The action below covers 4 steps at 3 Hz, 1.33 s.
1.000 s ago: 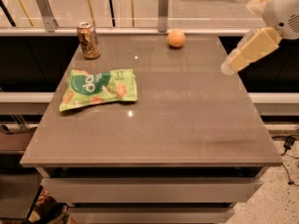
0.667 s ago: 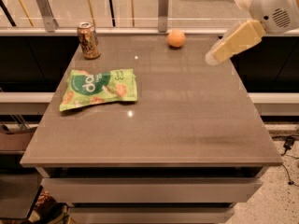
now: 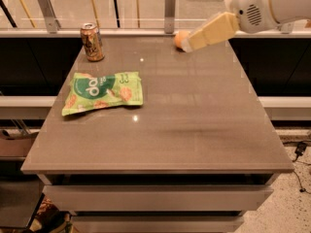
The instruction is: Knock orange can over
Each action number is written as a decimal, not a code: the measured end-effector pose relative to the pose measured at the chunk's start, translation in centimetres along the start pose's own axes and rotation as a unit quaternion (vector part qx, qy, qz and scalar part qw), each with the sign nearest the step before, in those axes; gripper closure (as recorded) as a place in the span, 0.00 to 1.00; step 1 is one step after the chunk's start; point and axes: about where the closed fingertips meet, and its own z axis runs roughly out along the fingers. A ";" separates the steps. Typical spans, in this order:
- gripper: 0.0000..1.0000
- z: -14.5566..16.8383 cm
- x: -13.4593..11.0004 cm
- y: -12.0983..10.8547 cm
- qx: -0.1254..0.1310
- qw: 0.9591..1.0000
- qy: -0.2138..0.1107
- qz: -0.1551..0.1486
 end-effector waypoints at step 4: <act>0.00 5.8 -3.1 -0.9 0.024 0.995 -0.044 0.087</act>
Offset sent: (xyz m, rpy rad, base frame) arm 0.0756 0.0713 -0.0096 0.2133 0.0386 -0.0959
